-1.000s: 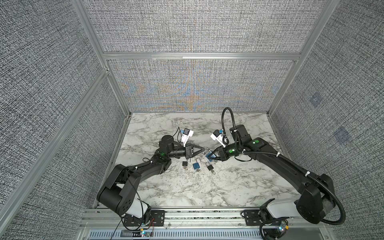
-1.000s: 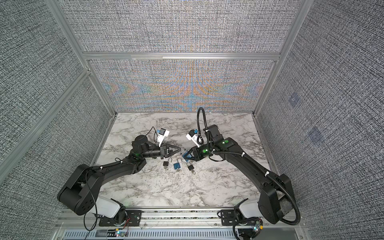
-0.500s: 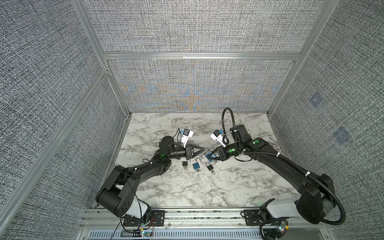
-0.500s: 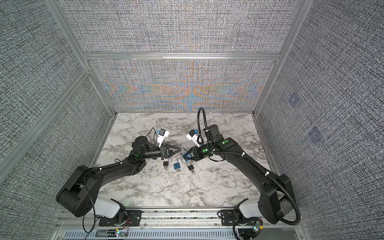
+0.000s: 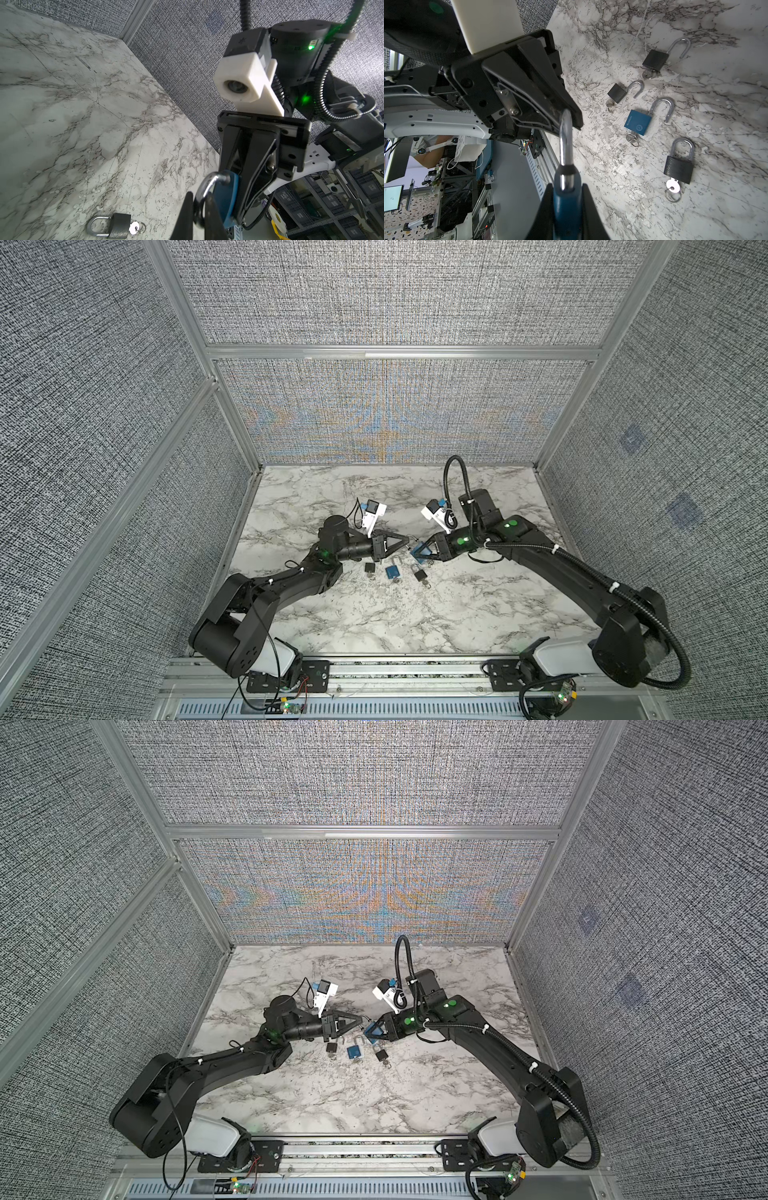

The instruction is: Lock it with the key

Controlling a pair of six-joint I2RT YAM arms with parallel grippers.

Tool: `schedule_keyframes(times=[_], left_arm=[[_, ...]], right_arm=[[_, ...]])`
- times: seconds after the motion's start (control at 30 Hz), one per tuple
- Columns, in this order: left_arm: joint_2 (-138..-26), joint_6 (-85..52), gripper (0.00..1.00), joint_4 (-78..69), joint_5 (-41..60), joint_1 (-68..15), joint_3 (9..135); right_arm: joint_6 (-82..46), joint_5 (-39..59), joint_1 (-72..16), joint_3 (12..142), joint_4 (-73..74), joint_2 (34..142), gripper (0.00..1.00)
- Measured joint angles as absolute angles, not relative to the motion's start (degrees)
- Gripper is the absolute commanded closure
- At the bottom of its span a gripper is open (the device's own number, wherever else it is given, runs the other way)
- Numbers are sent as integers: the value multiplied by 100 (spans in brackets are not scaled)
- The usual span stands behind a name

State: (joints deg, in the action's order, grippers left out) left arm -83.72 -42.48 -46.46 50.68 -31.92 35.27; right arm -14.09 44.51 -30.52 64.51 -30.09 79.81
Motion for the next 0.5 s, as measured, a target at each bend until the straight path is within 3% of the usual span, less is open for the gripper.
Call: schedule_keyframes(times=[0.5], left_arm=[[-8243, -4458, 100, -4687, 4375, -3452, 3221]], right_arm=[[-1525, 4348, -3076, 6532, -3028, 8208, 100]])
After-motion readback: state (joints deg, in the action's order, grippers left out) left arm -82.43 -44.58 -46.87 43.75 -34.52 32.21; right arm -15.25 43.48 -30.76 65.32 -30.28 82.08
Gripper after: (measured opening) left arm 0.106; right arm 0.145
